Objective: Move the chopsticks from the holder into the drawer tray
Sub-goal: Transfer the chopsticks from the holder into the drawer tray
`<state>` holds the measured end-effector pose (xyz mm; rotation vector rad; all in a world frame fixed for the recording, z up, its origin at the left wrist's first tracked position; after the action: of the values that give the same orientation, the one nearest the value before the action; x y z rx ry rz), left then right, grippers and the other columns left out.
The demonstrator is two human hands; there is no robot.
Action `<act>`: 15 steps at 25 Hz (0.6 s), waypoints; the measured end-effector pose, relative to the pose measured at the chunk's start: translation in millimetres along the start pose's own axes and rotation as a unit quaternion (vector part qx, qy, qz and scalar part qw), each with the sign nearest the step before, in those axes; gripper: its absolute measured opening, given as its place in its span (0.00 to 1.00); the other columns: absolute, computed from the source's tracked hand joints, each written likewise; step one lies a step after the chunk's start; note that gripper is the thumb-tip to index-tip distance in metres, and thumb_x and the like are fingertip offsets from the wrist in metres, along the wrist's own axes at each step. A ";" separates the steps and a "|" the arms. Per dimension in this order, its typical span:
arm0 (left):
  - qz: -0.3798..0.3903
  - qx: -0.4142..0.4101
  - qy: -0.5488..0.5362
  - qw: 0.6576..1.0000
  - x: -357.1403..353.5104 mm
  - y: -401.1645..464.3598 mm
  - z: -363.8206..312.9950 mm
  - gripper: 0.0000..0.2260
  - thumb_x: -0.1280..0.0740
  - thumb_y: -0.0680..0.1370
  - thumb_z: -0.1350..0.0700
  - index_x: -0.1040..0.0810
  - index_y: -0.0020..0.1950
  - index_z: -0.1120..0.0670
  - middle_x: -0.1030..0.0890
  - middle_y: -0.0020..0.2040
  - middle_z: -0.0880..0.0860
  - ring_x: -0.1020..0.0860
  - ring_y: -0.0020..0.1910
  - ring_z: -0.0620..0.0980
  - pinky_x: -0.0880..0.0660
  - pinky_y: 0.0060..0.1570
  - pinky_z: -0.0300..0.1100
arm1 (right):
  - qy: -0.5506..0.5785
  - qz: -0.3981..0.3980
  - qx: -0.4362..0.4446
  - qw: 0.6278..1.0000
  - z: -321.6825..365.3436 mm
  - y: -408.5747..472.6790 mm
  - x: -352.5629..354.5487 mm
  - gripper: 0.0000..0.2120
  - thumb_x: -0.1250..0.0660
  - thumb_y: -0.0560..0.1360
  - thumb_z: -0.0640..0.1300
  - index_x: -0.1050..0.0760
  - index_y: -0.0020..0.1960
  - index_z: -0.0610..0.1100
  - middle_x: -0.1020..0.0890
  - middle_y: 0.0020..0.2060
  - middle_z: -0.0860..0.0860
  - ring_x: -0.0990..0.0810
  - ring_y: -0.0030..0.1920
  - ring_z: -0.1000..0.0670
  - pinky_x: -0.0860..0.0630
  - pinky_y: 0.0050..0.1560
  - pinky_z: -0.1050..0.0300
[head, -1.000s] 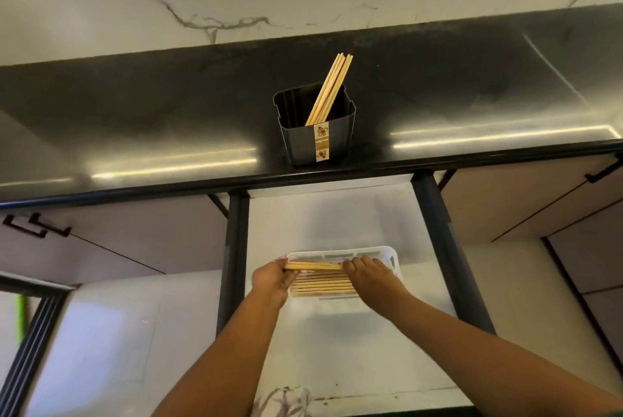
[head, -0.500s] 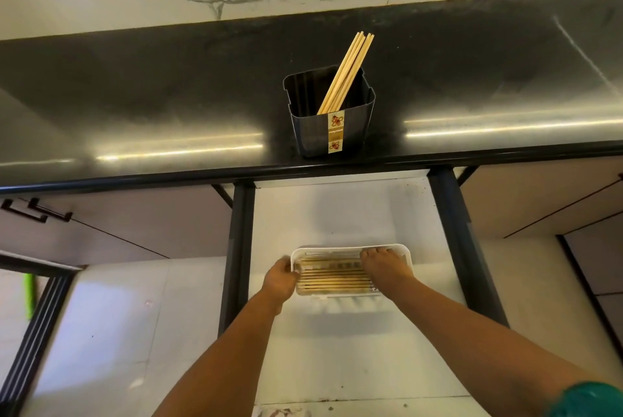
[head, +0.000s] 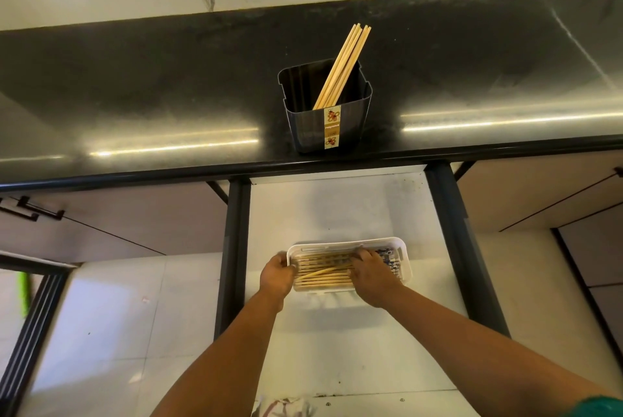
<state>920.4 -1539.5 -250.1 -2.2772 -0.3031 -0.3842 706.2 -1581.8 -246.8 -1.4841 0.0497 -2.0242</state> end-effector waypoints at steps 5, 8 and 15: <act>-0.015 0.000 -0.009 1.000 -0.9 -1.6 2.4 0.05 0.36 0.79 0.57 0.28 0.53 0.48 0.23 0.48 0.49 0.25 0.46 0.49 0.27 0.47 0.41 | -0.028 -0.004 0.096 0.995 10.9 -11.5 -10.4 0.22 0.51 0.81 0.52 0.26 0.65 0.44 0.26 0.65 0.48 0.30 0.66 0.47 0.34 0.70 0.51; -0.018 -0.001 -0.010 1.000 -2.9 -0.2 3.1 0.05 0.37 0.79 0.57 0.28 0.53 0.48 0.23 0.48 0.48 0.24 0.45 0.48 0.27 0.45 0.40 | -0.032 0.028 0.053 0.998 5.9 -7.9 -14.0 0.25 0.53 0.81 0.56 0.31 0.70 0.45 0.31 0.71 0.48 0.35 0.71 0.46 0.40 0.74 0.48; -0.020 0.002 -0.010 1.000 -3.6 2.7 4.3 0.05 0.37 0.79 0.57 0.28 0.52 0.47 0.23 0.46 0.47 0.25 0.40 0.46 0.28 0.43 0.38 | -0.039 0.048 0.043 0.997 4.9 -5.9 -16.5 0.26 0.55 0.82 0.57 0.40 0.76 0.47 0.37 0.76 0.49 0.41 0.76 0.48 0.48 0.76 0.49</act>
<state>918.7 -1538.4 -255.9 -2.2758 -0.3602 -0.3815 710.6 -1567.3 -256.8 -1.4776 0.0031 -1.8672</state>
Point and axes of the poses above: each hand's wrist, its own y-axis towards the middle knuckle, its own x-axis out of the back of the hand, z = x × y, the point moved 4 cm from there along y, towards the middle knuckle
